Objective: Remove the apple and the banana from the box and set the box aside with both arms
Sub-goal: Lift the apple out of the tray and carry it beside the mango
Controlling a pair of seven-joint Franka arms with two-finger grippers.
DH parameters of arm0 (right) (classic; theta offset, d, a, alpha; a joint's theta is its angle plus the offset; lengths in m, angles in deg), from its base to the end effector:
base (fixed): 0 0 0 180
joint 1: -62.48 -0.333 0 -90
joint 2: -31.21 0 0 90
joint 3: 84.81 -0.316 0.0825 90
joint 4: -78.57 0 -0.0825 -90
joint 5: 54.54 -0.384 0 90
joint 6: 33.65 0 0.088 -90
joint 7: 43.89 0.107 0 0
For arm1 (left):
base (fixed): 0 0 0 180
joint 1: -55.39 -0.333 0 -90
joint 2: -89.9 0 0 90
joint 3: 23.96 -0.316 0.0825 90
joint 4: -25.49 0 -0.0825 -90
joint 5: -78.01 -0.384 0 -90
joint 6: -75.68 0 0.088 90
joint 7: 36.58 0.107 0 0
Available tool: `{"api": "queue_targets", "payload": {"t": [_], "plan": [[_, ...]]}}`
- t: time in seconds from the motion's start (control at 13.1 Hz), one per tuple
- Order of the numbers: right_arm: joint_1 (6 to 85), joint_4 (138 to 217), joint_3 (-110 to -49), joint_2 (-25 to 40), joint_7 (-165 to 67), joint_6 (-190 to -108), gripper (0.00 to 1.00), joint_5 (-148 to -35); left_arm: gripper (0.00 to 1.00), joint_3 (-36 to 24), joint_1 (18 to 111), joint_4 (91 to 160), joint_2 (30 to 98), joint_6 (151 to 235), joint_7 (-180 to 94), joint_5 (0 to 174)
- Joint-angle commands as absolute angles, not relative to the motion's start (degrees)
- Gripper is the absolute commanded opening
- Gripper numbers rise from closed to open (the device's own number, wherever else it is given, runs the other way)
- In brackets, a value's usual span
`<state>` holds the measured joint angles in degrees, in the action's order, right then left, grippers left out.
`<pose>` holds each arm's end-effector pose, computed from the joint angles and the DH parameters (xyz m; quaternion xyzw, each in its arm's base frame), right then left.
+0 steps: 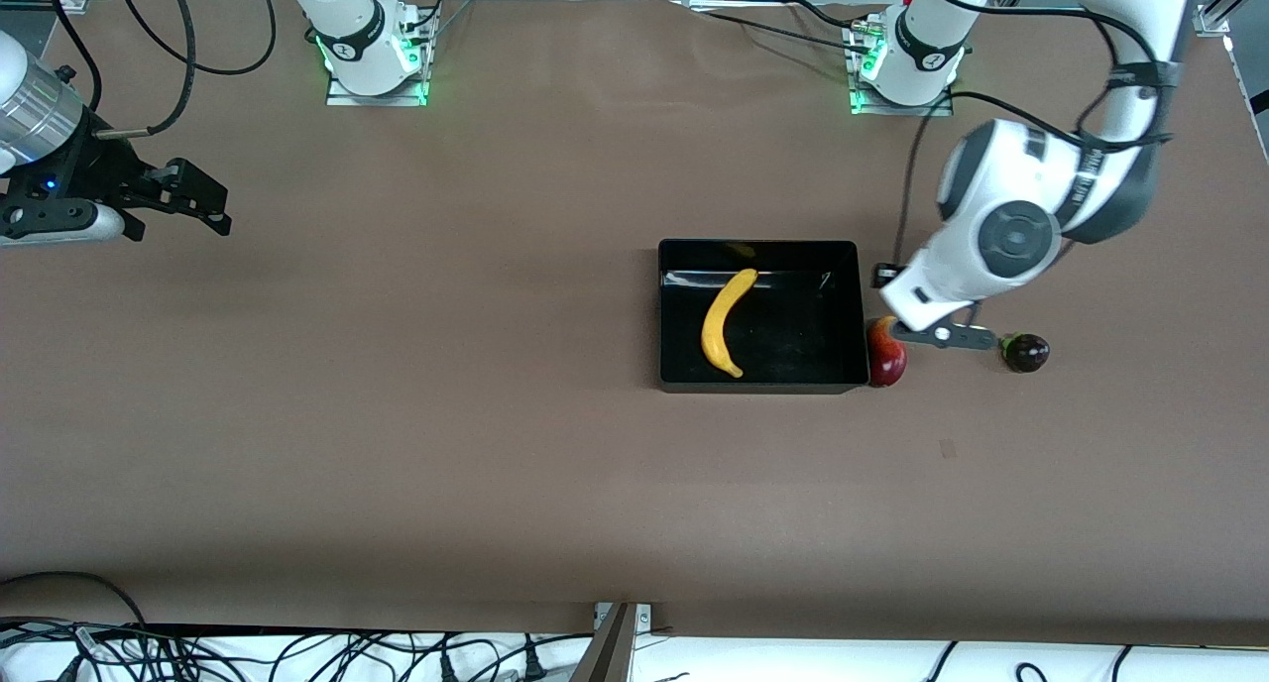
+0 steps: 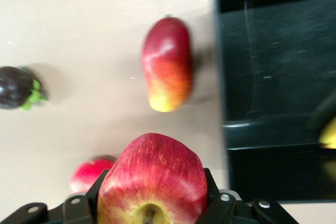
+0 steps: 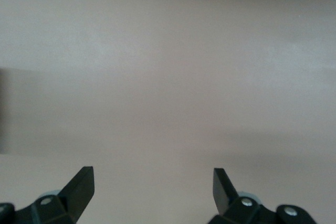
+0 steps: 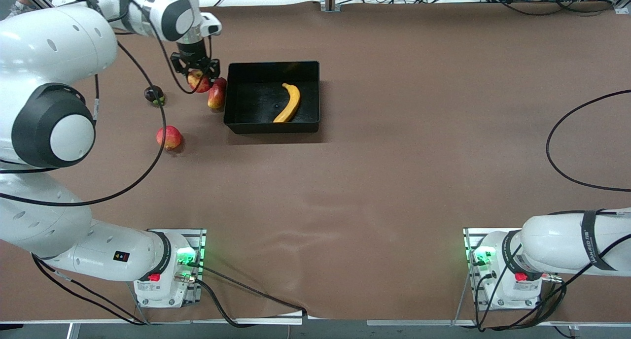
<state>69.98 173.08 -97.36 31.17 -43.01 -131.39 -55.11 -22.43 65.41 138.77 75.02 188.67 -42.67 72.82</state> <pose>0.5636 0.0507 0.5988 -0.9990 -0.0358 -0.0275 0.0065 0.5606 -0.1082 0.3187 -0.9882 0.0702 0.1247 0.0553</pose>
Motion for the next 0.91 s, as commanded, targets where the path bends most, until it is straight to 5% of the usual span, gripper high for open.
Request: {"api": "queue_targets", "payload": {"t": [0.0,0.38,0.46,0.53,0.61,0.84], "plan": [[70.30,172.17,-97.73,30.94,-43.10,-131.03,1.00,-54.89,0.24,-21.41,62.25,151.31,78.82,200.61,-37.56,70.02],[70.39,172.17,-97.73,30.86,-43.36,-131.03,1.00,-54.89,0.25,-21.50,59.61,164.00,75.76,222.43,-36.75,69.93],[70.48,172.17,-97.64,30.86,-43.45,-130.94,1.00,-54.89,0.40,-21.41,59.00,164.44,74.62,223.85,-36.75,69.93],[70.48,172.17,-97.73,30.94,-43.19,-130.85,1.00,-54.98,0.85,-21.32,57.86,164.54,73.82,224.13,-36.75,69.93],[70.39,172.17,-97.73,30.94,-42.92,-130.59,1.00,-54.98,1.00,-21.32,57.85,164.45,73.99,224.13,-36.75,69.93],[70.39,172.26,-97.82,30.94,-42.83,-130.15,1.00,-55.15,1.00,-21.06,58.28,162.70,78.97,221.95,-37.10,69.93]]}}
